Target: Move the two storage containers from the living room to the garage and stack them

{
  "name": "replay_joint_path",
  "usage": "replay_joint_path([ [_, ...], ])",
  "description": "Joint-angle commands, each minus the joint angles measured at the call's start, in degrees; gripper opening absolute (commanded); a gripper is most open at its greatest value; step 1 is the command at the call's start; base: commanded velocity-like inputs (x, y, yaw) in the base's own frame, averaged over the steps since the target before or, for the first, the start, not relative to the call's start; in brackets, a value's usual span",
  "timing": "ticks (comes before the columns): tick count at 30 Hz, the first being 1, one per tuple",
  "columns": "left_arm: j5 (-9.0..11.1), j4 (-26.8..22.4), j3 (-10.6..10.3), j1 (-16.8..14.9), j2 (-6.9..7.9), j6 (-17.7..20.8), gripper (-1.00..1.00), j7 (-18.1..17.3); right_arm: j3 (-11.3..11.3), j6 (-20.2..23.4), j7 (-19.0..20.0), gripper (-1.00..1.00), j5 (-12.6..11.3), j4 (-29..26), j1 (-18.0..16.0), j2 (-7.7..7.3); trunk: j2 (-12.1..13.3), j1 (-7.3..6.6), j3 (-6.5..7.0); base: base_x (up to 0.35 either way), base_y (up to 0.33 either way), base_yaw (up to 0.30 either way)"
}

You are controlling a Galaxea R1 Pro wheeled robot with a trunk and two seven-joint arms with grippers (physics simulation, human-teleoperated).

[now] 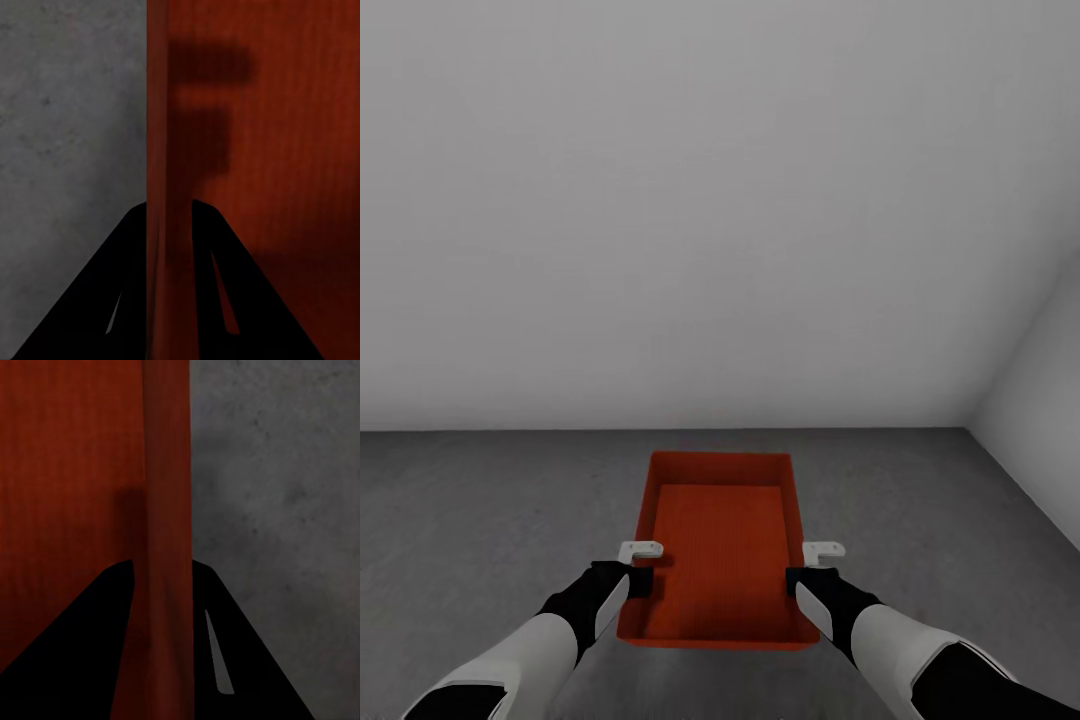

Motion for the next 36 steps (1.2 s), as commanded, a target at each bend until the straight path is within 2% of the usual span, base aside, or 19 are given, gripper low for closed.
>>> replay_joint_path([
  [1,0.3,0.1,-0.2,0.0,-0.61,0.4,-1.0,0.5,0.4,0.4,-0.6,-1.0,2.1,-0.2,-0.1,0.0,-0.4,0.22,-0.32,0.0,0.0,0.0],
  [36,0.3,0.1,-0.2,0.0,-0.61,0.4,-1.0,0.5,0.4,0.4,-0.6,-1.0,2.1,-0.2,0.0,0.0,-14.5,7.9,-9.87,0.0,0.0,0.0],
])
